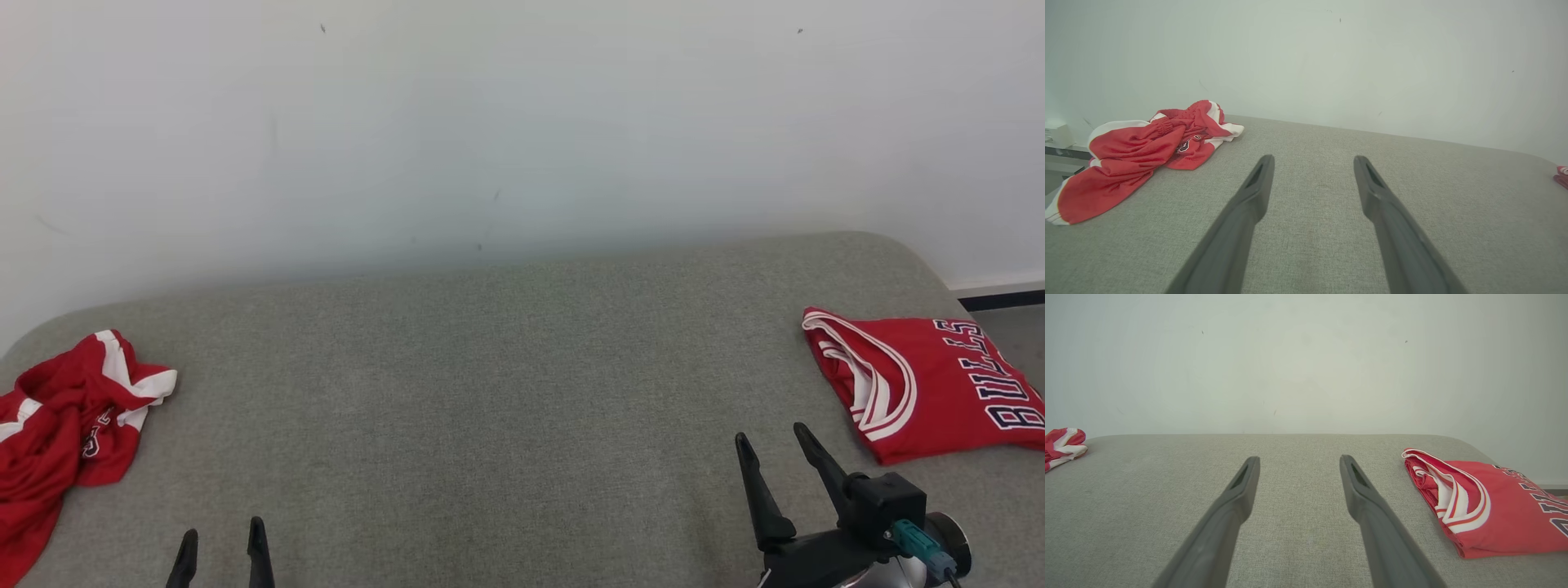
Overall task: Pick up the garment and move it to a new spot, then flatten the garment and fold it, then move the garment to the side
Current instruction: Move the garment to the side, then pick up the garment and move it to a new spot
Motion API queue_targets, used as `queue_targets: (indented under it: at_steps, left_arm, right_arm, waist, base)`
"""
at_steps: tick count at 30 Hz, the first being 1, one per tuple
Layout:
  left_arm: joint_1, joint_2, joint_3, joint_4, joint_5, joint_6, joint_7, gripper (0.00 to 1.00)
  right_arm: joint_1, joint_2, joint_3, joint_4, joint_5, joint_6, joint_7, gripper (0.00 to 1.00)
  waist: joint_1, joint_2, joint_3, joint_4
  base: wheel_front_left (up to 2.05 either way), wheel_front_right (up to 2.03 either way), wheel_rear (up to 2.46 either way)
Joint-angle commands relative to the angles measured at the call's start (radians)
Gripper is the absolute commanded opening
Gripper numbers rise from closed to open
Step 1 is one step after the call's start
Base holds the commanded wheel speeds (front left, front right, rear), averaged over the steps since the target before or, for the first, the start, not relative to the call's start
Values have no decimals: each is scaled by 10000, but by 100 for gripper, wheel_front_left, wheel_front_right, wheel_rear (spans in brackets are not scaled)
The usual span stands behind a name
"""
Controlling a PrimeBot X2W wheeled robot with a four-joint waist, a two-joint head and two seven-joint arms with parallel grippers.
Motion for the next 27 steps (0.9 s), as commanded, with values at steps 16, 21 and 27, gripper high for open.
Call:
queue_targets:
  at_steps: [16, 21, 27]
  left_arm:
    - [-129, -12, -175, 130, -17, 55, -4, 100]
    - [-178, -12, -214, 157, -53, 60, -4, 100]
    - [-238, -11, -176, 218, -35, 50, -4, 100]
  right_arm:
    - [452, 313, -562, -428, -405, -28, 296, 100]
    - [387, 301, -533, -458, -441, -28, 348, 100]
    - [461, 370, -554, -421, -396, -28, 383, 100]
  waist:
    - [1, 1, 33, 7]
    - [1, 1, 57, 97]
    - [1, 1, 9, 486]
  base:
    - [0, 0, 0]
    - [0, 0, 0]
    - [0, 0, 0]
